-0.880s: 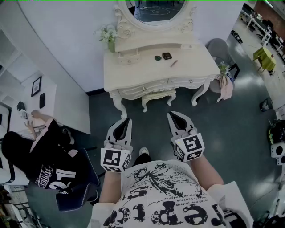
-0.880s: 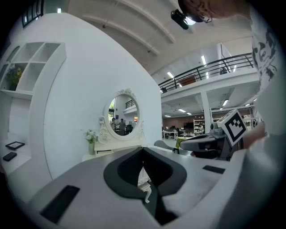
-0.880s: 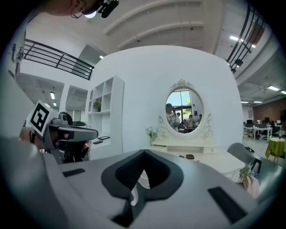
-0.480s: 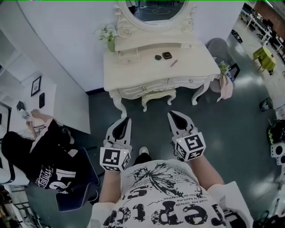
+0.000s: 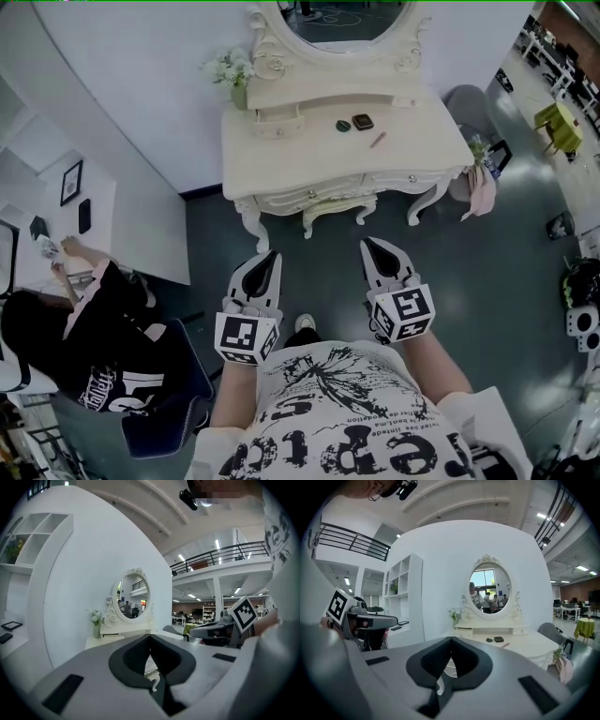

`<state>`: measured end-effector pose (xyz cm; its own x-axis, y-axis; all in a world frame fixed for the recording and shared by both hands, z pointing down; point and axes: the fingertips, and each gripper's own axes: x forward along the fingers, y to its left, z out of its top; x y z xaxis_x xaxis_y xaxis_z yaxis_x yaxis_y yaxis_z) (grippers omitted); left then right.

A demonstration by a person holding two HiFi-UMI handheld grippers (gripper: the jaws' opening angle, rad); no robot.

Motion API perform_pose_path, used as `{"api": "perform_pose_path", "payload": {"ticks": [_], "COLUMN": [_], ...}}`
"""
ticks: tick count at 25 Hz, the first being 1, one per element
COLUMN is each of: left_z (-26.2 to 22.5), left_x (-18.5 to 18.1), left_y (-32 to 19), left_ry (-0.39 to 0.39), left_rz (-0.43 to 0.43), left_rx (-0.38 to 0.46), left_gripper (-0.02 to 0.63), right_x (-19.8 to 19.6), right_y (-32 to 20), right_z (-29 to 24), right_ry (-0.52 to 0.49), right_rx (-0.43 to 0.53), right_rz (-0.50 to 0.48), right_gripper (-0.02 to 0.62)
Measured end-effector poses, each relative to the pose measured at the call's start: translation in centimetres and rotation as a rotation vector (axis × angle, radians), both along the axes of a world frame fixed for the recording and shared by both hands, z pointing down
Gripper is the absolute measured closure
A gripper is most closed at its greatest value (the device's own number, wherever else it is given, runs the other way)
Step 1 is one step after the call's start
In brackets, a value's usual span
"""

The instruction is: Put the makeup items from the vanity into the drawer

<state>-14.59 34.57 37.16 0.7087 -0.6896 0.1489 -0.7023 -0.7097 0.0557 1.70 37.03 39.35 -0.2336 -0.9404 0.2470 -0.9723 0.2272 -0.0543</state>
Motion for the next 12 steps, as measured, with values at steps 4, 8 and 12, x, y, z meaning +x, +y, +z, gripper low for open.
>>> {"api": "perform_pose_path", "payload": {"ticks": [4, 8, 12], "left_z": [0.1, 0.0, 0.6], "left_x": [-1.0, -1.7, -2.0], "left_y": [-3.4, -6.6, -9.6], "left_ry": [0.001, 0.000, -0.002], "left_rz": [0.010, 0.021, 0.009], "left_rx": [-0.009, -0.008, -0.024], "left_gripper": [0.586, 0.586, 0.588], "right_x": [-0.7, -1.2, -0.9], "right_y": [-3.3, -6.7, -9.7], "right_z": [0.3, 0.0, 0.4], "right_ry": [-0.010, -0.034, -0.020], "right_rx": [-0.017, -0.023, -0.036], "right_rz": [0.029, 0.045, 0.044], "right_gripper": [0.578, 0.577, 0.577]}}
